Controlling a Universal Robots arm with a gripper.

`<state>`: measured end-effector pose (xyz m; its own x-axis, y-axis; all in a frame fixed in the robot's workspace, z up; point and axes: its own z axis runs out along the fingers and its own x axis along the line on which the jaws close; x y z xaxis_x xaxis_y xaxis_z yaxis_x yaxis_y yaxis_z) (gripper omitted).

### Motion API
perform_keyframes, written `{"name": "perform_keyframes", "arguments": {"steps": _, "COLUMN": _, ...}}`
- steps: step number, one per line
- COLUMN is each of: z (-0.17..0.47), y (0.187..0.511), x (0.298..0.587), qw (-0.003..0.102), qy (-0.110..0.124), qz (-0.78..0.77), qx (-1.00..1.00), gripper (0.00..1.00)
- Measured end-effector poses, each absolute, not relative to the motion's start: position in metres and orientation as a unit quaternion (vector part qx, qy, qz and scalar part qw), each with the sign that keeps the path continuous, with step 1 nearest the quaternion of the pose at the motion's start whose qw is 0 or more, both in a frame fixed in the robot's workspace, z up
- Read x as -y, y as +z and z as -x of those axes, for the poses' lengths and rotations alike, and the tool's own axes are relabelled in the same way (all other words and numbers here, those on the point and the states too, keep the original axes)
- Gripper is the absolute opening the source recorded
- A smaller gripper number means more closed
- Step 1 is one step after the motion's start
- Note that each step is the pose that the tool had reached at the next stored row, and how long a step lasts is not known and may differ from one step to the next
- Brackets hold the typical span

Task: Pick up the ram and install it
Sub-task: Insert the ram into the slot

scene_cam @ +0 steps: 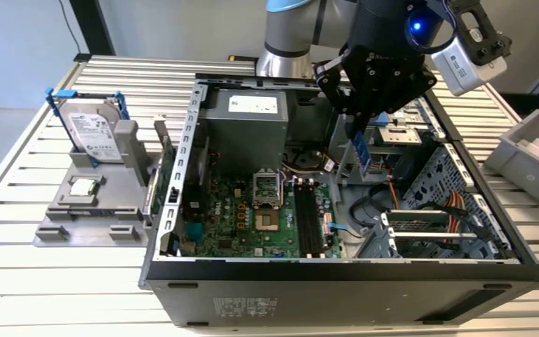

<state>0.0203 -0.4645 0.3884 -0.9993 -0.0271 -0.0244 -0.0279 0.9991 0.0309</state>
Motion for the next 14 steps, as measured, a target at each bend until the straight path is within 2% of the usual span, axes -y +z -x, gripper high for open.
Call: {"name": "perform_keyframes", "arguments": {"steps": 14, "z": -0.0203, "y": 0.3835, "x": 0.4645, "qw": 0.012, "qy": 0.016, "qz": 0.014, "qx": -1.000, "gripper": 0.00}}
